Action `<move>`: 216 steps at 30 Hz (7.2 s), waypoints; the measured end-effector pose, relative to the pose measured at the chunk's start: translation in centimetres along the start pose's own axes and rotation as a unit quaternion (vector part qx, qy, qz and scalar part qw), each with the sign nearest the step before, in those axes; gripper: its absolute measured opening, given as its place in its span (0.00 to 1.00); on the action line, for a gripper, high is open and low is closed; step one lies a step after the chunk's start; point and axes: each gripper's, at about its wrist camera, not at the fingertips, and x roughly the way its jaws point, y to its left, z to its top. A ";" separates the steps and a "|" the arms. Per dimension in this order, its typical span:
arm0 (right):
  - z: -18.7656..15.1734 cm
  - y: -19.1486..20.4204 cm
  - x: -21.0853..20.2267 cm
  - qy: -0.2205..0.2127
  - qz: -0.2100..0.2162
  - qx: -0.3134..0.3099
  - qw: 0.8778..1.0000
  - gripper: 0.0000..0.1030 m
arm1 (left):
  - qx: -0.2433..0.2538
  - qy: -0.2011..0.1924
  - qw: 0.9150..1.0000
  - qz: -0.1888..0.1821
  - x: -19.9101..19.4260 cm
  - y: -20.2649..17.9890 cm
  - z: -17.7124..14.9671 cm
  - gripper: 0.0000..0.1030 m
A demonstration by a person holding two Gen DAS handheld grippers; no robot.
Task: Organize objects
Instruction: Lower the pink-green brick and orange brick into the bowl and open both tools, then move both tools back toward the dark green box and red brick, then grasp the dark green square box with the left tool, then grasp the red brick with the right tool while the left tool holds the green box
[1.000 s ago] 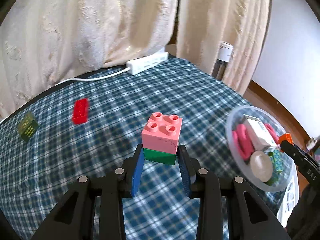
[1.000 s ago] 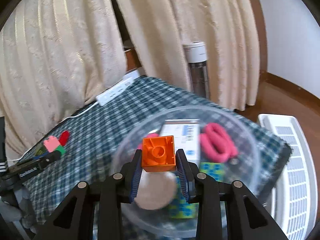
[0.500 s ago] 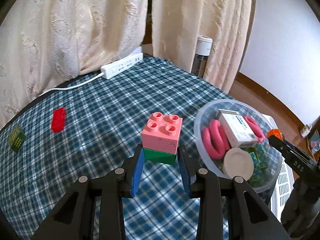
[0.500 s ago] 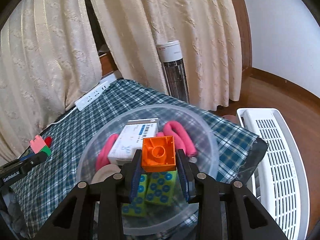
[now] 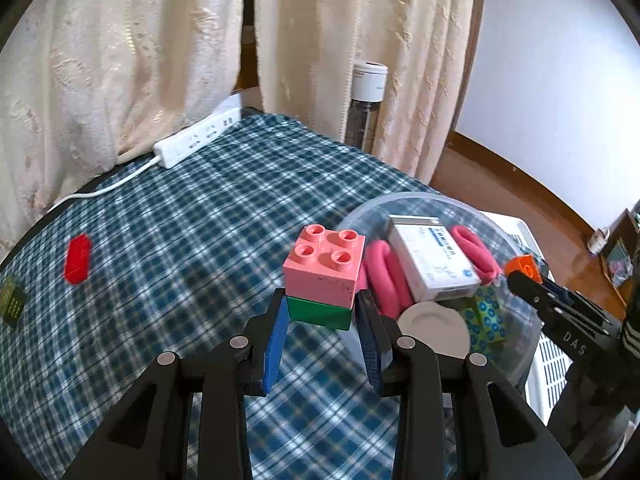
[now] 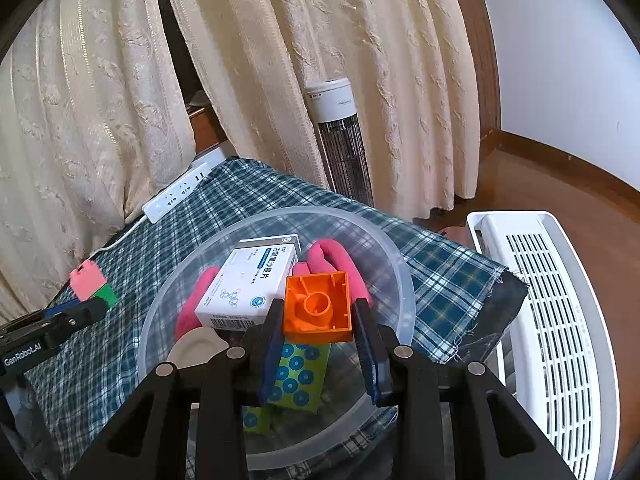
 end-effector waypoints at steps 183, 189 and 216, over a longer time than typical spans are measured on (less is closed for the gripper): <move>-2.8 39.1 16.3 0.131 0.176 -0.235 0.947 0.73 | -0.265 -0.045 0.914 0.305 -4.8 37.8 -7.8 0.78; -2.6 41.0 18.4 0.139 0.171 -0.242 0.945 0.65 | -0.270 -0.036 0.913 0.303 -4.1 38.2 -8.0 0.78; -2.5 43.8 20.7 0.143 0.169 -0.247 0.943 0.54 | -0.265 -0.022 0.919 0.291 -3.3 38.1 -7.9 0.78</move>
